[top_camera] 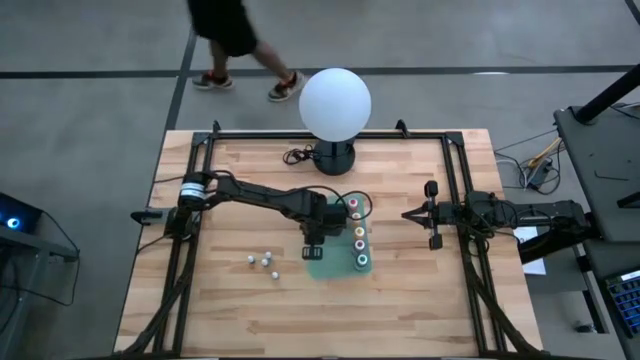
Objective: Pick & Place food coloring
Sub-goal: Put the small purple food coloring bottle into the green bin
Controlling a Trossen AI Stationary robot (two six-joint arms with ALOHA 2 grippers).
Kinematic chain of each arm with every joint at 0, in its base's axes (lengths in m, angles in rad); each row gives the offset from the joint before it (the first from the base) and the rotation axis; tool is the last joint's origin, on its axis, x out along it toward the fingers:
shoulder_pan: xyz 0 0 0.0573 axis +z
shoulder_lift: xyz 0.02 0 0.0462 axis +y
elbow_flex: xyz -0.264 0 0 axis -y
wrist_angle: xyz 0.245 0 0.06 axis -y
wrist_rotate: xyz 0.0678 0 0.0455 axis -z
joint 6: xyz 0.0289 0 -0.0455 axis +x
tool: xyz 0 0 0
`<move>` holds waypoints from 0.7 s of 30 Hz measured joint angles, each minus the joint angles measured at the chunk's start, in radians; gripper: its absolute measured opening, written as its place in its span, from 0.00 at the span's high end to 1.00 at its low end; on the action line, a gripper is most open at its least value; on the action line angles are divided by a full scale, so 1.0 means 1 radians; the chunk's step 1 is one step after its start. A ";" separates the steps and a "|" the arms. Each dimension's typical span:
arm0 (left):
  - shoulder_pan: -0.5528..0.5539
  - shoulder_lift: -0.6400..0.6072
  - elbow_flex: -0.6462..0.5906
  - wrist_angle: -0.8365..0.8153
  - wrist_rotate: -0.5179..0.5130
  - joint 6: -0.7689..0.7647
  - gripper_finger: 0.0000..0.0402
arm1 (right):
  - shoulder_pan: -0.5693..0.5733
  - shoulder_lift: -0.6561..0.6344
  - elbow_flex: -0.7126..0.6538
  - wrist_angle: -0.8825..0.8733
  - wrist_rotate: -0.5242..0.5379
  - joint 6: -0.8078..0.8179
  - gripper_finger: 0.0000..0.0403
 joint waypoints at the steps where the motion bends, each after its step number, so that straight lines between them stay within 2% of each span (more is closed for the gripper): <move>1: 0.000 0.000 0.000 0.011 -0.003 0.016 0.89 | 0.000 0.000 0.000 0.000 0.000 0.001 0.98; 21: -0.002 0.000 -0.013 0.047 -0.005 0.569 0.89 | 0.000 0.000 0.000 0.000 0.000 0.000 0.98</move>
